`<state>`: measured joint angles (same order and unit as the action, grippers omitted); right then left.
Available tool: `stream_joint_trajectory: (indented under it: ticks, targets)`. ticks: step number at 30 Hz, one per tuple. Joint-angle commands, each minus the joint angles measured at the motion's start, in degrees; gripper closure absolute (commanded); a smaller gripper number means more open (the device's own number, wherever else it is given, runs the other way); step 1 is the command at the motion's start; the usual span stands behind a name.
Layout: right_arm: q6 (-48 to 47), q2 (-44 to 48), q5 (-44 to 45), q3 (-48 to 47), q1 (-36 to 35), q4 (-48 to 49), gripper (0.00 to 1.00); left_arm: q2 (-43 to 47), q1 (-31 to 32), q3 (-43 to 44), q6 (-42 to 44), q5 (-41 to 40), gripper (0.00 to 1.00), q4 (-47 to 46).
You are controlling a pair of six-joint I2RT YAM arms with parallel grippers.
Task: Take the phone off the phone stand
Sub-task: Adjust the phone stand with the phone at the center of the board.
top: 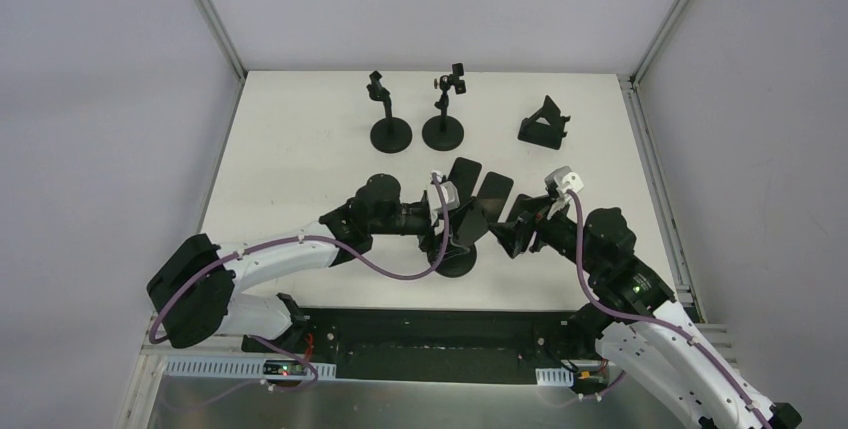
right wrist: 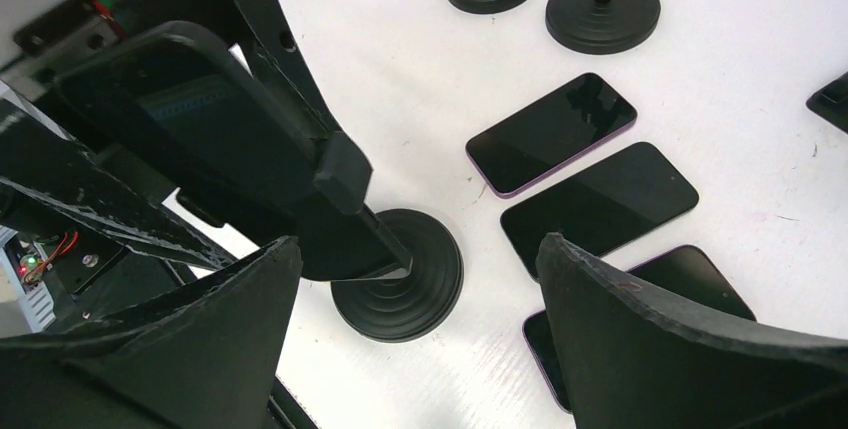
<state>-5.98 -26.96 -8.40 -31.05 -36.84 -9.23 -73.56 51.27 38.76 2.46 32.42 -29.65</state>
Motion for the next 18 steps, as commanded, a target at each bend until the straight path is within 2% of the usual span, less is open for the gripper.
stream_joint_trajectory:
  ticks: [1,2,3,4,11,18]
  targets:
    - [0.94,0.18,-0.56,0.11,0.28,3.00,0.08,1.10,-0.56,0.88,0.83,-1.00,0.23,4.86]
    - [0.92,0.09,-0.60,0.11,0.28,3.03,0.08,1.17,-0.55,1.07,0.87,-1.43,0.17,4.86]
    - [0.95,0.03,-0.65,0.11,0.27,3.02,0.08,1.34,-0.55,1.27,0.88,-1.78,0.03,4.93]
    - [0.89,-0.14,-0.71,0.03,0.28,3.00,0.08,1.46,-0.55,1.58,0.75,-2.13,0.01,4.87]
    - [0.62,-0.45,-0.18,-0.05,0.27,3.62,0.08,4.39,-0.56,1.11,-0.71,-3.32,0.01,4.91]
    - [-0.25,0.16,-0.12,-0.13,0.28,3.92,0.08,13.02,-0.56,-5.43,-2.24,-7.55,0.01,5.22]
